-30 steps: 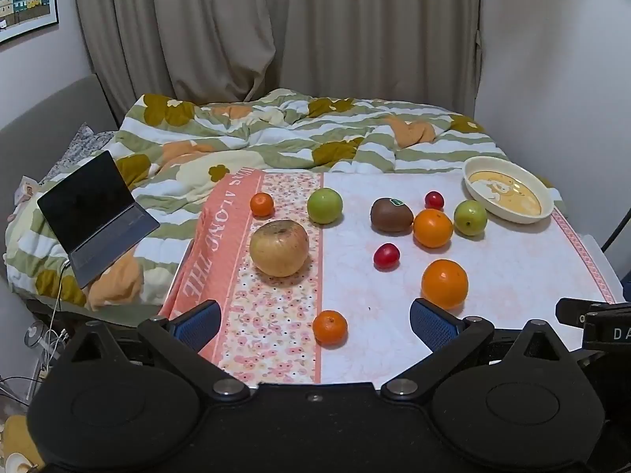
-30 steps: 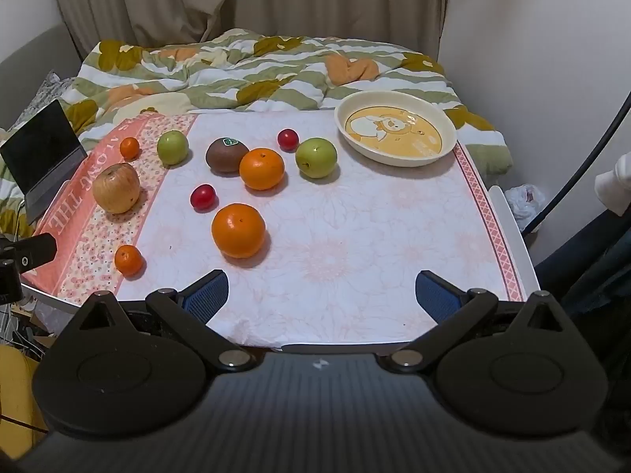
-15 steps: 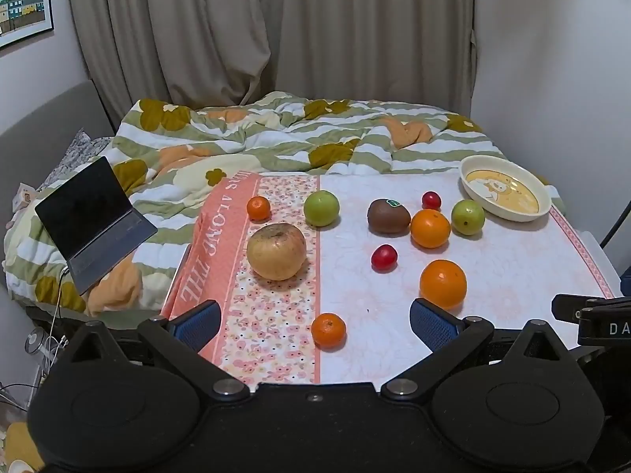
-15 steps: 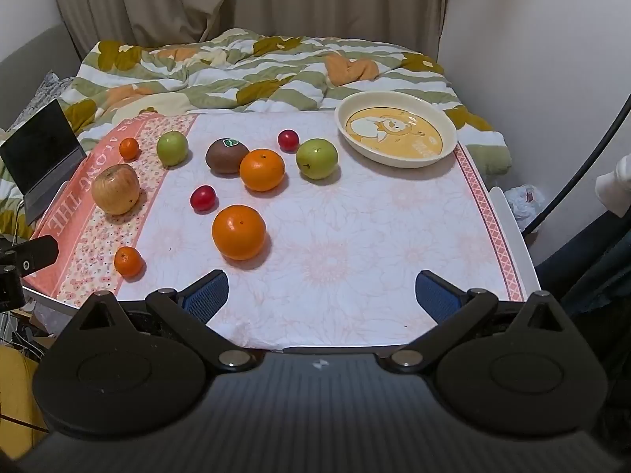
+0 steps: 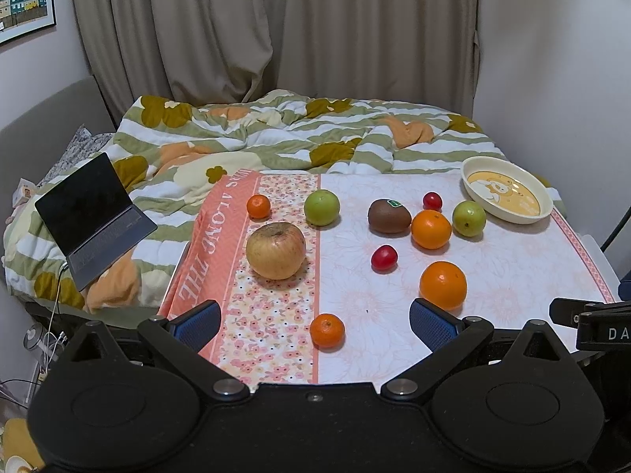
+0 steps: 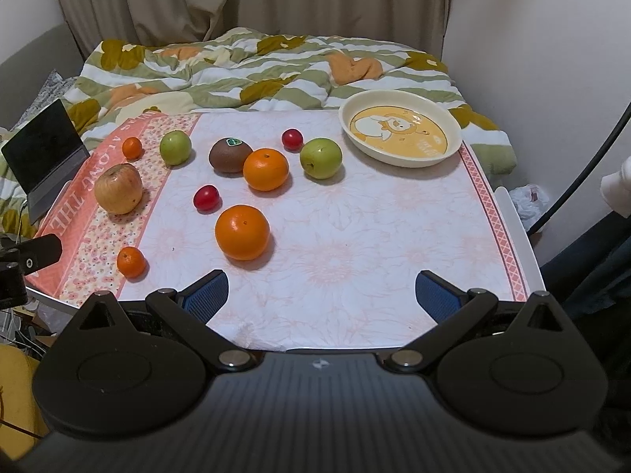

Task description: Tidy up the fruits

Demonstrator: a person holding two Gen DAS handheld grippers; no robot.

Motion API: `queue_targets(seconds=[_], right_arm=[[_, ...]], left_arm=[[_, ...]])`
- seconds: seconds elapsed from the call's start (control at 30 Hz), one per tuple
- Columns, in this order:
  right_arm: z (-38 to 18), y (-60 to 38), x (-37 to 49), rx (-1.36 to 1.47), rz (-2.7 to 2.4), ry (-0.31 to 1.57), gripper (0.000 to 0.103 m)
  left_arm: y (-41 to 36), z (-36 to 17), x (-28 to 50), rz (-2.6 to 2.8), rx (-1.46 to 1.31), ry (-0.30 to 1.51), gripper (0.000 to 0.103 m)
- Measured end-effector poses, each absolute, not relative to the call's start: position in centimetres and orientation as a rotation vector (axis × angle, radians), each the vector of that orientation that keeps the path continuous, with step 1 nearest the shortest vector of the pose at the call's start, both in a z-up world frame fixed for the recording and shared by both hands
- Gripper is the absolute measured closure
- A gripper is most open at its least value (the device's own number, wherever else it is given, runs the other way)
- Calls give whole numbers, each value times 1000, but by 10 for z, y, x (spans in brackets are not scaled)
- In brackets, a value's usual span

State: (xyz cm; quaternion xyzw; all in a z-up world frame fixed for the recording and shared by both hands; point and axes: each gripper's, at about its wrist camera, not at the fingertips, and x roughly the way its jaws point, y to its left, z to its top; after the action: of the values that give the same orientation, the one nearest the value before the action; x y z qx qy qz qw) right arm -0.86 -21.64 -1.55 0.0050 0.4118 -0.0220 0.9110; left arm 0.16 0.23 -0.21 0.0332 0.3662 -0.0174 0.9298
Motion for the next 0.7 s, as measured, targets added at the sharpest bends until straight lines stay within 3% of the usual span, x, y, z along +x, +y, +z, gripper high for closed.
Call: queue_targets(seconds=[0.7], right_arm=[[-16,-216,-9,16,-42,851,0]], left_arm=[[0,-3,4,-37,62,752,0]])
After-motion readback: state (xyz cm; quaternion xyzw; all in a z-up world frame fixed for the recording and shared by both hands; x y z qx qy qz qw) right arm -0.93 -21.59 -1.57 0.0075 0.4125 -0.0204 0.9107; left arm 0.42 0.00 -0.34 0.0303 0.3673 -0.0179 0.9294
